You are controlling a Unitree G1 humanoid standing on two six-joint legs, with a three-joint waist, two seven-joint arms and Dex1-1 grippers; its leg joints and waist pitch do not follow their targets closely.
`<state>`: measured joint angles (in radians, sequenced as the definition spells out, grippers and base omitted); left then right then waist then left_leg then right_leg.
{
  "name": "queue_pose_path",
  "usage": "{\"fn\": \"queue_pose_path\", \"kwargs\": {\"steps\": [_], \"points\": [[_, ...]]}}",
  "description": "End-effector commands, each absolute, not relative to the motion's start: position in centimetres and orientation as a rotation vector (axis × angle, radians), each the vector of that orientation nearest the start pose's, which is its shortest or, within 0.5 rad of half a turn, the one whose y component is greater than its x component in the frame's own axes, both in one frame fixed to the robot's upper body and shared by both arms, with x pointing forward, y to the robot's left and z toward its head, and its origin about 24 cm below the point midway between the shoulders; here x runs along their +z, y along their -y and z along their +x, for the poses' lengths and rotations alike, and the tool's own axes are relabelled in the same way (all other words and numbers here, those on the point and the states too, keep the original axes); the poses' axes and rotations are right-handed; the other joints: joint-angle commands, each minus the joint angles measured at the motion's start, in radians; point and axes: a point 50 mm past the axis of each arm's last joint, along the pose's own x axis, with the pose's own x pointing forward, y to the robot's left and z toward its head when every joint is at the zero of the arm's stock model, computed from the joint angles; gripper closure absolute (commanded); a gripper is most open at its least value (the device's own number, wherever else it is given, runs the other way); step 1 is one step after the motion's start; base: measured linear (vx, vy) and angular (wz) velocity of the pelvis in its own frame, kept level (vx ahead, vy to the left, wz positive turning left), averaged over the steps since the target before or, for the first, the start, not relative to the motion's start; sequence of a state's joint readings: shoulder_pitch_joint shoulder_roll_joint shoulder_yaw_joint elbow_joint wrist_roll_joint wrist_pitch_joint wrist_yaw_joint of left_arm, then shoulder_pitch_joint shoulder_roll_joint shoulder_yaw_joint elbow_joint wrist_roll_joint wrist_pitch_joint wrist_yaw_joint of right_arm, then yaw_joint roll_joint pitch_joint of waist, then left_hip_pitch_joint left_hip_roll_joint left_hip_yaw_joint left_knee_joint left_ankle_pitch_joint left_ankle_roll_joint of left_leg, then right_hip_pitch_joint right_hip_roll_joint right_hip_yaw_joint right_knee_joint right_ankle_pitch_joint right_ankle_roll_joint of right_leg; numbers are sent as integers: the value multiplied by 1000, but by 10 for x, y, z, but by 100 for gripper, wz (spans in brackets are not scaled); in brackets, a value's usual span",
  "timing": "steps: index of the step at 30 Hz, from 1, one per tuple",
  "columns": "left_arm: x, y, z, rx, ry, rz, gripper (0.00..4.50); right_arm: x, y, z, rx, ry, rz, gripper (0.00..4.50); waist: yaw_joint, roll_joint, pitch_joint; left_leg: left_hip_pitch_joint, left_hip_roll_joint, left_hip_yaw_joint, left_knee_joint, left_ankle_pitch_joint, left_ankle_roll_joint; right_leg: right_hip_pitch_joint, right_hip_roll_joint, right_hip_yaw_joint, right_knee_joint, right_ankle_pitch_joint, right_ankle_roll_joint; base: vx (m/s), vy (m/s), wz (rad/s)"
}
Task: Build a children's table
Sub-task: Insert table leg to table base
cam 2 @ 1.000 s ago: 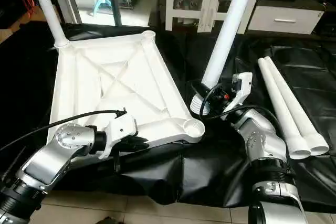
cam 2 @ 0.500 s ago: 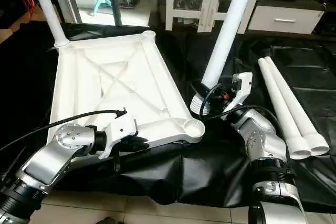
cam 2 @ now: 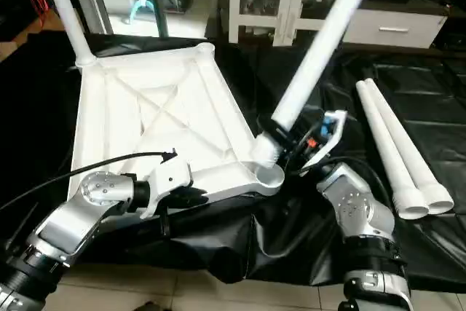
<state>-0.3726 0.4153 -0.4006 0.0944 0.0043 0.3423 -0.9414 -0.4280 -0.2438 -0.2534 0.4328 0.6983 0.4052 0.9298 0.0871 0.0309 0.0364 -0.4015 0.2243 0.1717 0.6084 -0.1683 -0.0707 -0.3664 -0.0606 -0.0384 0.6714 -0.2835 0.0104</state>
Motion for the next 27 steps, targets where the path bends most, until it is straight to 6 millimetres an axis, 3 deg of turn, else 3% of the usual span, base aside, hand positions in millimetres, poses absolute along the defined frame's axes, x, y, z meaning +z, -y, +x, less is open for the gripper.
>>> {"fn": "queue_pose_path", "kwargs": {"steps": [1,7,8,9,10,14,16,17,18,21,23,24,25,27], "points": [[49,-109,279,-1200,-418,503,450,85,189,313,819,23,653,262,-8,-16,-70,26,2,5,-49,-5,68,39,-51,31,-72,264,-226,0,0,0],[53,-112,286,-1144,-381,508,450,71,195,304,824,-47,505,262,-5,-18,-69,23,1,6,-48,-11,68,40,-52,31,-73,269,-215,0,0,0],[56,-112,290,-1119,-364,494,422,71,195,304,819,-39,499,262,-7,-19,-68,23,0,6,-48,-17,68,40,-52,32,-74,265,-214,0,0,0],[63,-112,295,-1099,-339,446,422,77,195,306,815,-12,496,262,-7,-12,-69,24,0,4,-49,-25,67,40,-53,31,-74,257,-217,0,0,0],[70,-112,297,-1104,-320,408,405,82,194,308,817,8,493,262,-10,-17,-69,23,0,5,-48,-26,65,42,-52,31,-74,258,-220,0,0,0],[92,-112,298,-1156,-231,280,375,95,192,314,820,65,476,262,-17,-15,-74,20,-3,3,-45,10,76,44,-50,30,-66,324,-241,0,0,0],[112,-121,295,-1234,-174,151,363,104,191,318,825,100,473,262,-19,-16,-73,21,-4,4,-44,15,84,42,-49,30,-63,339,-255,0,0,0],[112,-121,295,-1234,-174,151,353,104,191,318,825,100,473,262,-20,-16,-73,20,-5,5,-43,22,91,42,-47,30,-63,347,-261,0,0,0],[122,-132,296,-1256,-167,102,348,107,188,318,845,106,459,262,-21,-15,-72,20,-6,5,-42,26,96,43,-45,30,-61,355,-257,0,0,0],[133,-140,299,-1249,-135,67,331,109,184,318,869,106,432,262,-25,-13,-73,22,-8,6,-40,36,106,44,-43,29,-60,376,-250,0,0,0],[157,-145,326,-1012,6,61,313,111,172,316,937,91,312,262,-21,-12,-74,26,-5,6,-38,23,105,45,-41,27,-63,378,-247,0,0,0],[165,-147,341,-870,27,48,310,111,167,315,960,79,262,262,-17,-19,-73,22,-5,4,-40,25,104,50,-46,27,-63,376,-244,0,0,0],[167,-147,345,-838,31,44,309,111,165,315,965,76,250,262,-16,-16,-72,22,-3,4,-41,16,98,48,-44,27,-64,369,-239,0,0,0],[188,-148,377,-558,73,0,309,111,152,316,1016,67,150,262,-11,-24,-74,21,-7,2,-35,11,95,55,-46,28,-64,385,-224,0,0,0]]}}
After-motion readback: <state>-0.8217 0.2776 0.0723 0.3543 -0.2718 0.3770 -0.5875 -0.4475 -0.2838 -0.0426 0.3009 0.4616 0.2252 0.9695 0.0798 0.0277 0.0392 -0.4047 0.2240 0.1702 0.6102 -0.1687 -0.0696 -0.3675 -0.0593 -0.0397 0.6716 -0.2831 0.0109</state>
